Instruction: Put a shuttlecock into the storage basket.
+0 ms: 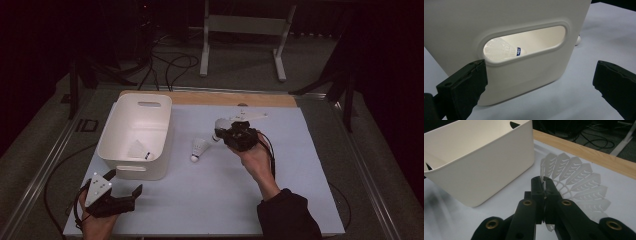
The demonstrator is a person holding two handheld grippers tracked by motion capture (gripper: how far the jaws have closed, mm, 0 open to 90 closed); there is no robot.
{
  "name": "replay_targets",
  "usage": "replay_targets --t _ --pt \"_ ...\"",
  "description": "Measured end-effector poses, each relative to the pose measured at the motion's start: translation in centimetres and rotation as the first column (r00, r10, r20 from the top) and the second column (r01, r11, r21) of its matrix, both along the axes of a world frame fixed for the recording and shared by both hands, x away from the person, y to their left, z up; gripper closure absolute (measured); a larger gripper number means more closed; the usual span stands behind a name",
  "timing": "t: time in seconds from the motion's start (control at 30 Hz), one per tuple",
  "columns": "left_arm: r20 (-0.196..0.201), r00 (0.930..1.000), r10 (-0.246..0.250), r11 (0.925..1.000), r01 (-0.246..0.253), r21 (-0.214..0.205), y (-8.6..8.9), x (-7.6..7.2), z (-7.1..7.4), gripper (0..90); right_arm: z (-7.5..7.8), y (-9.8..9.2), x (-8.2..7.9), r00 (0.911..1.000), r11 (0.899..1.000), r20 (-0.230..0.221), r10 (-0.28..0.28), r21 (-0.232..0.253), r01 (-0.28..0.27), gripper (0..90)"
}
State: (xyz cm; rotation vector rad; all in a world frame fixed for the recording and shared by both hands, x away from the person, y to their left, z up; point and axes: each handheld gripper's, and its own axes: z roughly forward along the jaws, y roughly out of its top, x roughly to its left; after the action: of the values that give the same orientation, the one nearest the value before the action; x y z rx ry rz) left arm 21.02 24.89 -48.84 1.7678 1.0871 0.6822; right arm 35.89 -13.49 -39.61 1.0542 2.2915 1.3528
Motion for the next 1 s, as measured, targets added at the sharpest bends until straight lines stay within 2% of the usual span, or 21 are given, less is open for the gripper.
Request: replay_targets --t 1.0 --pt "0.001 1.0000 0.001 1.0000 -0.001 0.000 0.0 0.0 0.0 0.1 1.1 0.9 0.1 0.9999 1.000 0.012 0.010 0.019 -0.010 89.4"
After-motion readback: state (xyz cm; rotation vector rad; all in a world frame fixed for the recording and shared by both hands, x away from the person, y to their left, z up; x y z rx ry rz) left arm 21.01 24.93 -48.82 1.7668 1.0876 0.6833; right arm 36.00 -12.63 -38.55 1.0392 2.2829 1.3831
